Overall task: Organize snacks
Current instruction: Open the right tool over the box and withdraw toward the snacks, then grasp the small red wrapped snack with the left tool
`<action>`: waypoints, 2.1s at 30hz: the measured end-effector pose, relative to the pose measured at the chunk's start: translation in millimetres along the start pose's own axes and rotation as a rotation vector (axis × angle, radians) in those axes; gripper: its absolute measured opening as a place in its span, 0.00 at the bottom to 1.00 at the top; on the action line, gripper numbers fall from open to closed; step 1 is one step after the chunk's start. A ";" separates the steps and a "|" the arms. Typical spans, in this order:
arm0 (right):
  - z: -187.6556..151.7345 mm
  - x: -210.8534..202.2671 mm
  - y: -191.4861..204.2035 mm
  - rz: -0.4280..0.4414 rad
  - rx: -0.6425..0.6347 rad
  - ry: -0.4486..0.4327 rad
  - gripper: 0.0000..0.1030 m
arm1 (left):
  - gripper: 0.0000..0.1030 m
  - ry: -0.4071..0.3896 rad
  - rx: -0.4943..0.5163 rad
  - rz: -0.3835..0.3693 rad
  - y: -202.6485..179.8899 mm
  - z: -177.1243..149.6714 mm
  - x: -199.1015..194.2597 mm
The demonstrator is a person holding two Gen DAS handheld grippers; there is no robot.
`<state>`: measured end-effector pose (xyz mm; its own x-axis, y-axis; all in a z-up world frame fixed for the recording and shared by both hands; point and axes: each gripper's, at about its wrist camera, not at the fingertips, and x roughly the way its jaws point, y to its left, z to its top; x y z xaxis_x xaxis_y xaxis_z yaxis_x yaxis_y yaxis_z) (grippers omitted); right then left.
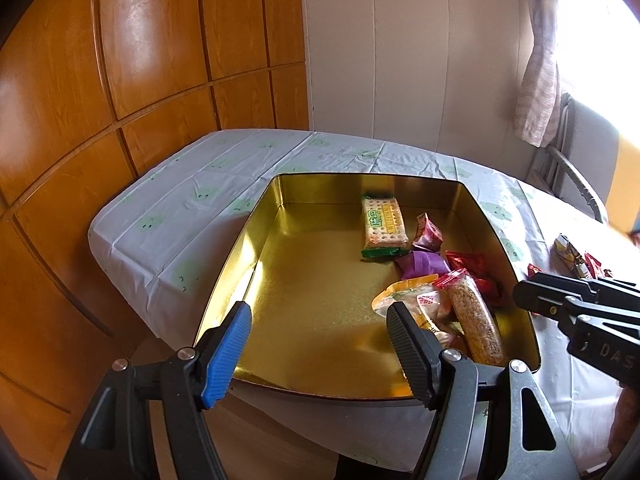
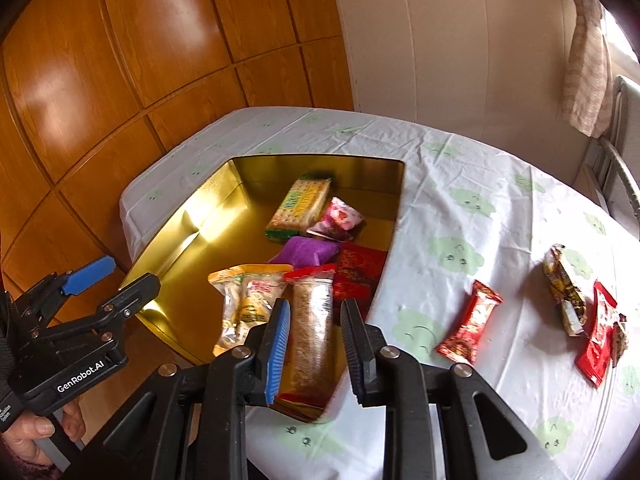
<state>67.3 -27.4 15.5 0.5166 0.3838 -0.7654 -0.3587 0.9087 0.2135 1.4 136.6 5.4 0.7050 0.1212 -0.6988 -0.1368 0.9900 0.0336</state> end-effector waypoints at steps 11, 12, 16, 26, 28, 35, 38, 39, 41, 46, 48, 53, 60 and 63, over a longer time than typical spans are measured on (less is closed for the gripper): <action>-10.7 -18.0 -40.7 -0.063 0.062 -0.009 0.26 | 0.69 0.011 0.058 -0.032 -22.5 -5.7 -2.1; -11.9 -19.7 -44.4 -0.071 0.063 -0.007 0.26 | 0.69 0.010 0.062 -0.035 -23.8 -6.0 -2.5; -17.8 -24.8 -62.8 -0.108 0.074 0.006 0.26 | 0.69 0.009 0.088 -0.048 -32.7 -5.8 -4.0; -32.0 -48.4 -128.2 -0.211 0.097 0.055 0.26 | 0.69 0.000 0.181 -0.108 -62.9 -2.6 -11.2; -34.9 -54.2 -145.0 -0.234 0.113 0.068 0.27 | 0.68 -0.005 0.211 -0.136 -73.2 -0.2 -13.4; -45.5 -73.9 -202.1 -0.326 0.155 0.097 0.28 | 0.45 0.021 0.346 -0.307 -127.0 13.5 -16.2; -53.0 -79.6 -220.4 -0.346 0.175 0.106 0.30 | 0.38 0.074 0.383 -0.396 -155.5 21.8 -8.3; -56.0 -81.6 -225.4 -0.346 0.183 0.106 0.30 | 0.36 0.099 0.388 -0.423 -166.4 24.4 -4.3; -61.1 -83.7 -234.2 -0.342 0.197 0.102 0.30 | 0.32 0.154 0.404 -0.462 -189.7 28.8 7.2; -67.0 -85.0 -244.8 -0.314 0.231 0.094 0.30 | 0.29 0.271 0.443 -0.461 -238.1 37.6 43.2; -64.3 -89.2 -244.0 -0.296 0.224 0.074 0.30 | 0.29 0.298 0.476 -0.430 -253.8 36.8 57.7; -60.0 -94.5 -243.5 -0.249 0.256 0.044 0.31 | 0.29 0.390 0.494 -0.362 -271.7 32.4 96.6; -56.6 -101.5 -243.0 -0.238 0.258 0.002 0.31 | 0.26 0.437 0.500 -0.322 -284.7 24.9 123.9; -57.5 -108.5 -251.7 -0.245 0.298 -0.023 0.31 | 0.20 0.399 0.513 -0.326 -286.8 22.2 121.5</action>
<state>56.8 -307.2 9.9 0.5773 0.1500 -0.8026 0.0172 0.9805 0.1956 141.8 -130.9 -73.3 0.3332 -0.1240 -0.9347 0.4491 0.8925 0.0417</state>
